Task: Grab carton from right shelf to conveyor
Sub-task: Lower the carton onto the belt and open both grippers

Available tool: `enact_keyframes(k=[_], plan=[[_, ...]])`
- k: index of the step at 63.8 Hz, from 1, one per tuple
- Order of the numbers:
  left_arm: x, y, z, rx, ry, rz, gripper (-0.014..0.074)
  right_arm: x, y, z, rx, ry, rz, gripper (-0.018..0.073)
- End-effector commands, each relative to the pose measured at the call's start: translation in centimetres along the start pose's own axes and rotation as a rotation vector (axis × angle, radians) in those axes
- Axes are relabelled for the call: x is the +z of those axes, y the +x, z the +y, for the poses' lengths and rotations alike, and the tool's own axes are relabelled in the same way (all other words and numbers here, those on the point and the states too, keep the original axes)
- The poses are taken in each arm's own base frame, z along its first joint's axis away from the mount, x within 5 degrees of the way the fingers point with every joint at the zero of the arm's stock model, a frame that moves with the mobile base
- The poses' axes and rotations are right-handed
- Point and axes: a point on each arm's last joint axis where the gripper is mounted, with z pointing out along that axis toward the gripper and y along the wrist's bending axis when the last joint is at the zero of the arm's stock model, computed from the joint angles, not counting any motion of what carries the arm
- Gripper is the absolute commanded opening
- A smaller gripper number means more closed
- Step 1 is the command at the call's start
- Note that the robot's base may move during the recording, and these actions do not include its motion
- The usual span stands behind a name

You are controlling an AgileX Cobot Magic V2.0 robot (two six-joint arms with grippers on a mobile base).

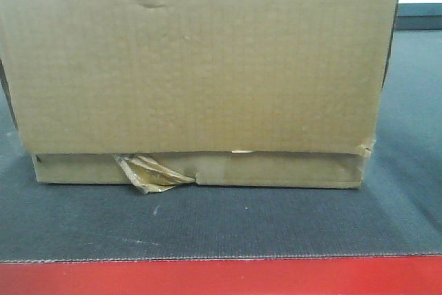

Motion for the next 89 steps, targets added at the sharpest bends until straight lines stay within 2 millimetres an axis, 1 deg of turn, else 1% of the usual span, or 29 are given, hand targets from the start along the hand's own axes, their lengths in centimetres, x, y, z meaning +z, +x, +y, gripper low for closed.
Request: enact_keyframes(k=[1, 7, 13, 15, 20, 22, 26, 27, 33, 35, 39, 45, 52, 56, 58, 60, 62, 67, 68, 69, 70, 74, 82, 84, 85, 89], plan=[[-1.3, -0.4, 0.2, -0.003, 0.013, -0.045, 0.0576, -0.6, -0.5, -0.2, -0.001, 0.008, -0.034, 0.0568], [-3.0, -0.6, 0.6, -0.013, 0.018, -0.082, 0.0519, -1.2, -0.6, -0.2, -0.001, 0.008, -0.036, 0.0555], [-5.1, -0.8, 1.4, -0.026, 0.017, -0.126, 0.0454, -2.7, -0.7, -0.3, 0.001, 0.006, -0.069, 0.0517], [-5.9, -0.8, 1.7, -0.033, 0.016, -0.141, 0.0417, -3.4, -0.8, -0.5, 0.005, 0.009, -0.083, 0.0493], [-7.9, -0.8, 2.9, -0.059, 0.007, -0.177, 0.032, -5.3, -1.0, -1.1, 0.017, 0.017, -0.128, 0.0388], [-8.5, -0.6, 3.4, -0.061, -0.001, -0.187, 0.0263, -5.9, -1.0, -1.3, 0.023, 0.021, -0.142, 0.0337], [-9.7, -0.1, 4.6, -0.065, -0.02, -0.201, 0.0165, -7.8, -1.1, -2.2, 0.042, 0.039, -0.18, 0.0201], [-10.0, 0.1, 5.0, -0.068, -0.028, -0.205, 0.0126, -8.4, -1.1, -2.6, 0.05, 0.047, -0.192, 0.0169], [-10.6, 1.3, 6.7, -0.081, -0.065, -0.202, -0.0034, -10.7, -0.8, -4.5, 0.094, 0.095, -0.228, -0.0047], [-10.7, 1.9, 7.2, -0.088, -0.077, -0.198, -0.0029, -11.2, -0.7, -5.2, 0.108, 0.111, -0.232, -0.009], [-10.6, 3.1, 8.2, -0.108, -0.096, -0.195, -0.0005, -12.1, -0.2, -6.5, 0.13, 0.148, -0.24, -0.0074], [-10.2, 5.3, 9.2, -0.141, -0.099, -0.202, -0.0001, -12.3, 1.0, -7.8, 0.15, 0.188, -0.218, -0.0067], [-9.6, 8.6, 9.9, -0.181, -0.091, -0.226, -0.0003, -11.3, 3.3, -8.3, 0.164, 0.201, -0.17, -0.0069], [-9.3, 10.3, 9.9, -0.18, -0.087, -0.253, -0.0003, -10.4, 4.8, -8.3, 0.166, 0.201, -0.143, -0.0069], [-9.1, 11.5, 9.8, -0.179, -0.083, -0.256, -0.0003, -10.1, 5.6, -8.3, 0.165, 0.2, -0.146, -0.0069], [-9.0, 12.1, 9.7, -0.176, -0.078, -0.272, -0.0003, -9.6, 6.4, -8.3, 0.164, 0.2, -0.144, -0.0069], [-8.9, 13.3, 9.6, -0.171, -0.075, -0.273, -0.0003, -8.8, 7.6, -8.3, 0.165, 0.199, -0.131, -0.0069], [-8.8, 15.5, 9.3, -0.164, -0.066, -0.291, -0.0003, -7.9, 10.0, -8.2, 0.16, 0.198, -0.151, -0.0069], [-8.8, 15.9, 9.3, -0.163, -0.064, -0.296, -0.0003, -7.4, 10.8, -8.2, 0.159, 0.198, -0.139, -0.0069], [-8.8, 16.6, 9.2, -0.161, -0.063, -0.297, -0.0003, -7.2, 11.4, -8.2, 0.157, 0.199, -0.14, -0.0069], [-8.8, 16.8, 9.2, -0.16, -0.061, -0.306, -0.0003, -7.3, 11.6, -8.1, 0.154, 0.2, -0.155, -0.0069], [-8.9, 18.7, 9.0, -0.153, -0.055, -0.331, -0.0003, -6.4, 14.0, -8.0, 0.145, 0.2, -0.146, -0.0069], [-9.6, 21.7, 8.7, -0.141, -0.045, -0.409, -0.0003, -6.1, 18.3, -7.6, 0.137, 0.198, -0.169, -0.0069], [-9.8, 22.3, 8.6, -0.141, -0.043, -0.429, -0.0003, -6.4, 19.0, -7.5, 0.132, 0.198, -0.187, -0.0069], [-9.8, 22.4, 8.6, -0.141, -0.042, -0.433, -0.0003, -6.3, 19.7, -7.4, 0.129, 0.198, -0.183, -0.0069], [-10.4, 23.7, 8.5, -0.142, -0.042, -0.466, -0.0003, -7.0, 21.4, -7.1, 0.116, 0.198, -0.217, -0.0069]])
